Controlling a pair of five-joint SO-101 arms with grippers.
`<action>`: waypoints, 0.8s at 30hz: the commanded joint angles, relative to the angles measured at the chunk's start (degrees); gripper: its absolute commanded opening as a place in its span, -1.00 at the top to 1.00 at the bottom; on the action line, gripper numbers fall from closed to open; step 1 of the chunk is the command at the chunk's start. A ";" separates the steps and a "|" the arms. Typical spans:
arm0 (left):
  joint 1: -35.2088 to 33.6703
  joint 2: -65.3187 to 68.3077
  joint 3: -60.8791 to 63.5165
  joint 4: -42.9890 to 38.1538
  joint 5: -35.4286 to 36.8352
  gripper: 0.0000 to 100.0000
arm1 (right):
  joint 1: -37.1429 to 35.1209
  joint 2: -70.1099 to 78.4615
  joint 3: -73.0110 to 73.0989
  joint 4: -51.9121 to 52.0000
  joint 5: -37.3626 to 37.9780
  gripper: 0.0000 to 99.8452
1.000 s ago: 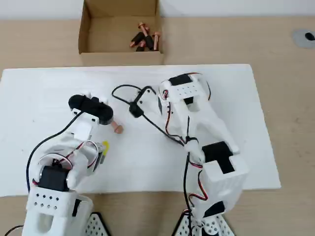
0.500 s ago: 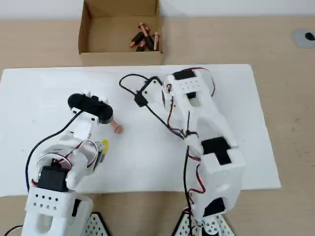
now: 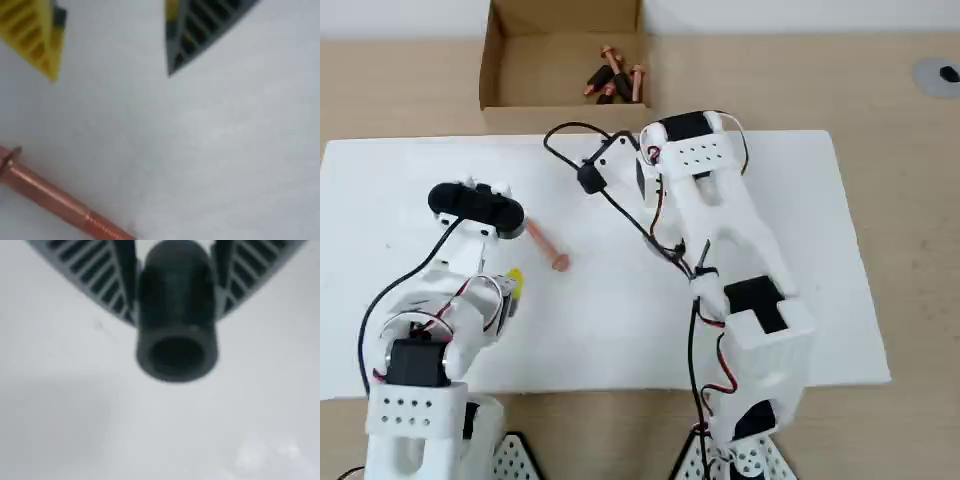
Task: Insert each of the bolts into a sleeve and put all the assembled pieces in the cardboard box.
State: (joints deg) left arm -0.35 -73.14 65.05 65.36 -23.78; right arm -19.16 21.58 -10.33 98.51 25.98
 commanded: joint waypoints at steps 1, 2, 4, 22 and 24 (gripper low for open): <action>-0.70 -0.22 -3.96 1.14 -1.58 0.69 | 1.89 -4.09 -3.03 0.70 -0.35 0.88; -0.70 -0.22 -3.96 1.32 -1.93 0.69 | 1.89 -4.18 -3.03 0.70 -0.35 0.88; -0.70 -0.22 -3.87 1.14 -1.76 0.69 | 1.89 -4.18 -3.03 0.70 -0.53 0.88; 1.67 36.00 -19.69 -11.87 13.80 0.69 | 5.14 -17.27 1.71 -4.57 -13.71 0.88; 4.57 45.49 -27.25 -6.86 16.44 0.69 | 6.37 -20.53 6.37 -6.07 -13.71 0.88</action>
State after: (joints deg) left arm 0.79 -40.44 50.81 54.64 -11.56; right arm -14.95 7.87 -7.69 94.20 12.70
